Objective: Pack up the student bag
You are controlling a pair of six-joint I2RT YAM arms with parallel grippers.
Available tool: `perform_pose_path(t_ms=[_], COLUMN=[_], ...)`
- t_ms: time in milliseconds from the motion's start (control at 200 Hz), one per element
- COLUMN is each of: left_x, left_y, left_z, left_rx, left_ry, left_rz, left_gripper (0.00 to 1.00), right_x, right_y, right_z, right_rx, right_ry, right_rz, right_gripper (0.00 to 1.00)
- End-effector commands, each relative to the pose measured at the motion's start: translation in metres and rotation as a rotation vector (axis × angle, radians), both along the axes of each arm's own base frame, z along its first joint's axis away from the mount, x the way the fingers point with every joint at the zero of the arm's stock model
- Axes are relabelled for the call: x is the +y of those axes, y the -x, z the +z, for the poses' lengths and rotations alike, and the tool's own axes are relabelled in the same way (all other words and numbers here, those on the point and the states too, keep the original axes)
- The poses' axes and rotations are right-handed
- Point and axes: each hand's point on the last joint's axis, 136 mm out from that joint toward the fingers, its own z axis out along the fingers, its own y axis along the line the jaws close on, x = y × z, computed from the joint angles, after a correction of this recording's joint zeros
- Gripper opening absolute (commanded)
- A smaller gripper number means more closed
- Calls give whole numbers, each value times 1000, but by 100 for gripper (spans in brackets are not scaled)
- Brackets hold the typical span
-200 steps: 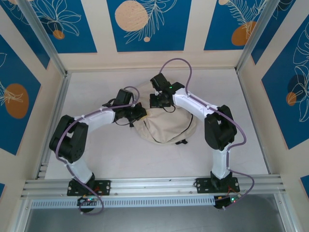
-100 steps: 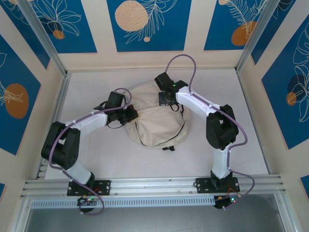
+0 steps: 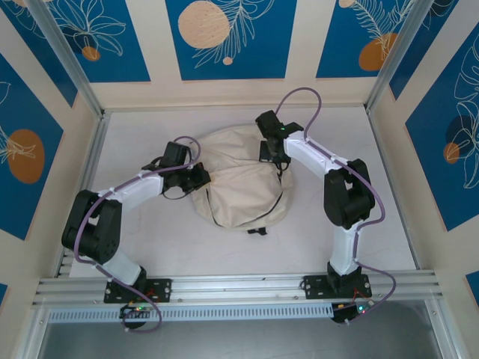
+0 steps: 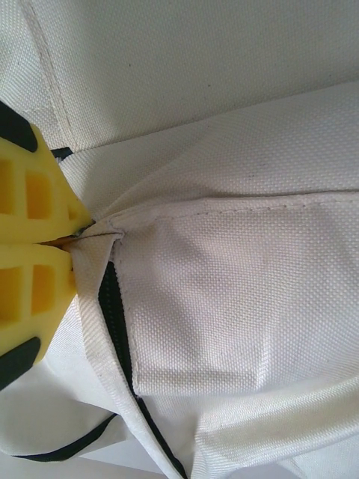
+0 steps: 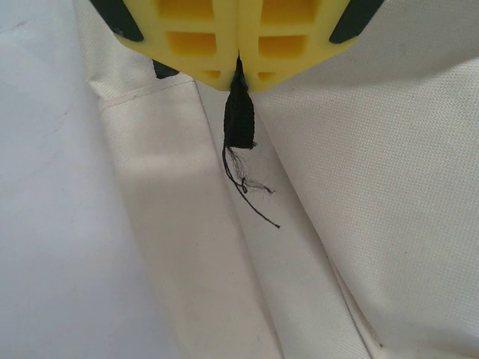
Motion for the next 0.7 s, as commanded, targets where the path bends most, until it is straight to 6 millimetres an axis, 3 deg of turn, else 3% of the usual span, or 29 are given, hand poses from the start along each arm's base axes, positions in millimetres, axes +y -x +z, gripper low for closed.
perform_pose_path(t_ms=[0, 140, 265, 440, 515, 585, 635, 695], left_x=[39, 39, 42, 45, 47, 51, 55, 62], left_y=[9, -8, -31, -49, -53, -53, -51, -48], left_z=[-18, -9, 1, 0, 3, 11, 20, 34], left_rx=[82, 51, 20, 2, -3, -17, -33, -58], left_ry=[-113, -110, -90, -80, -83, -97, -116, -148], left_rz=[79, 81, 99, 102, 103, 105, 107, 110], left_gripper=[0, 0, 0, 0, 7, 21, 32, 47], right_x=[-33, -11, 37, 57, 60, 62, 61, 59], right_y=[2, -6, -20, -34, -37, -35, -31, -25], right_z=[-16, -4, 17, 6, 7, 15, 27, 44], right_rx=[47, 21, -15, 10, 8, -7, -33, -70], right_ry=[40, -86, -317, -339, -350, -358, -362, -371], right_rz=[-115, -47, 114, 142, 147, 163, 182, 196], right_gripper=[0, 0, 0, 0, 0, 0, 7, 24])
